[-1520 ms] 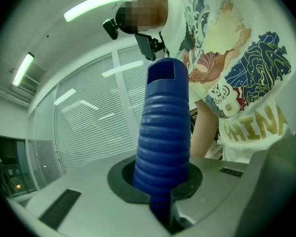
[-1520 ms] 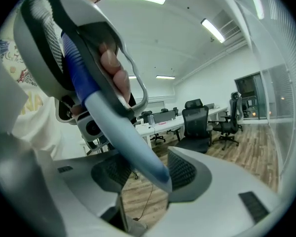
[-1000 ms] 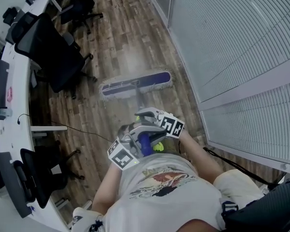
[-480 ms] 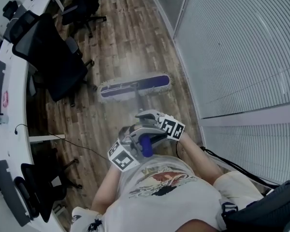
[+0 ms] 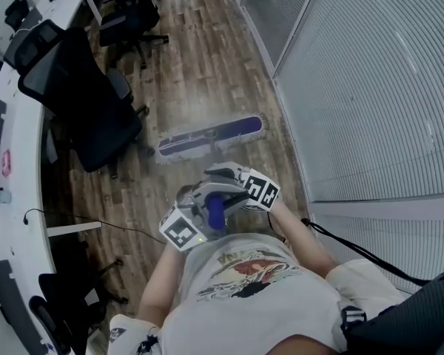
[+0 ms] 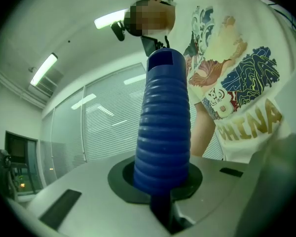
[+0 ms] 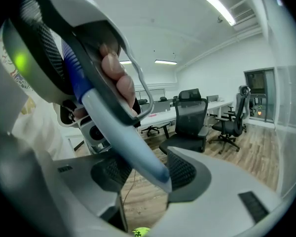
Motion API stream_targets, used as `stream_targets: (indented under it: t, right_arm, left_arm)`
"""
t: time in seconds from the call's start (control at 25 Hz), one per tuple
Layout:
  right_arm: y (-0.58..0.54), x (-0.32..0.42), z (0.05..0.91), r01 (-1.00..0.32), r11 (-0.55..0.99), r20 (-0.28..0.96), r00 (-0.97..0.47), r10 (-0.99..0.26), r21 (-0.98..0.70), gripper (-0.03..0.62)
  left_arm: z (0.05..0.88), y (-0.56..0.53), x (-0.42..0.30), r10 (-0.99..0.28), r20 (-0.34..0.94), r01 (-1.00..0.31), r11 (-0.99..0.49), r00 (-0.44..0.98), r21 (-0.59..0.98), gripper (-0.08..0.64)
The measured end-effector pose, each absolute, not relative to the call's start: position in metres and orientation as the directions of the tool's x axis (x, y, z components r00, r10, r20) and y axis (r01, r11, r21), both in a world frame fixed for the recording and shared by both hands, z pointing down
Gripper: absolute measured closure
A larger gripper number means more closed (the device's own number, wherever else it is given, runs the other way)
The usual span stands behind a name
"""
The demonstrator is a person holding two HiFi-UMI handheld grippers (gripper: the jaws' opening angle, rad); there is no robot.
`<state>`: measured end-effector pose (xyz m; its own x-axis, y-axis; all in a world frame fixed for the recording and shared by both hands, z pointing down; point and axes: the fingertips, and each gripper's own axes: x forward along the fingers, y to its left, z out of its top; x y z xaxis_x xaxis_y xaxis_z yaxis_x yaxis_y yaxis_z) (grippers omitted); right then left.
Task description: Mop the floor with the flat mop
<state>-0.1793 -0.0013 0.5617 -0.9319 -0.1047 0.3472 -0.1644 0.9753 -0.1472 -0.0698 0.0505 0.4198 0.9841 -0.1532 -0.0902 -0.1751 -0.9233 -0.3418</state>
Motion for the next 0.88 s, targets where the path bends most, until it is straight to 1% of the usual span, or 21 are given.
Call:
stream_targets:
  t: [0.16, 0.32, 0.52, 0.72, 0.88]
  right_arm:
    - [-0.037, -0.201, 0.565, -0.152, 0.979, 0.381, -0.920, -0.089, -0.138, 0.390]
    - [-0.066, -0.206, 0.551, -0.168, 0.977, 0.386, -0.916, -0.105, -0.133, 0.390]
    - [-0.097, -0.212, 0.553, -0.170, 0.978, 0.409, -0.906, -0.108, -0.119, 0.390]
    - [-0.144, -0.227, 0.555, -0.181, 0.976, 0.386, -0.915, -0.121, -0.123, 0.390]
    - [-0.195, -0.227, 0.549, -0.188, 0.972, 0.351, -0.928, -0.128, -0.142, 0.390]
  left_arm:
    - [0.418, 0.012, -0.096, -0.189, -0.122, -0.220, -0.918, 0.974, -0.329, 0.528]
    - [0.417, -0.018, -0.097, -0.219, -0.150, -0.257, -0.915, 0.964, -0.311, 0.528]
    - [0.423, -0.050, -0.103, -0.237, -0.128, -0.267, -0.909, 0.963, -0.319, 0.528]
    - [0.424, -0.097, -0.122, -0.256, -0.127, -0.283, -0.914, 0.958, -0.292, 0.528]
    - [0.414, -0.149, -0.124, -0.272, -0.137, -0.301, -0.910, 0.952, -0.284, 0.528]
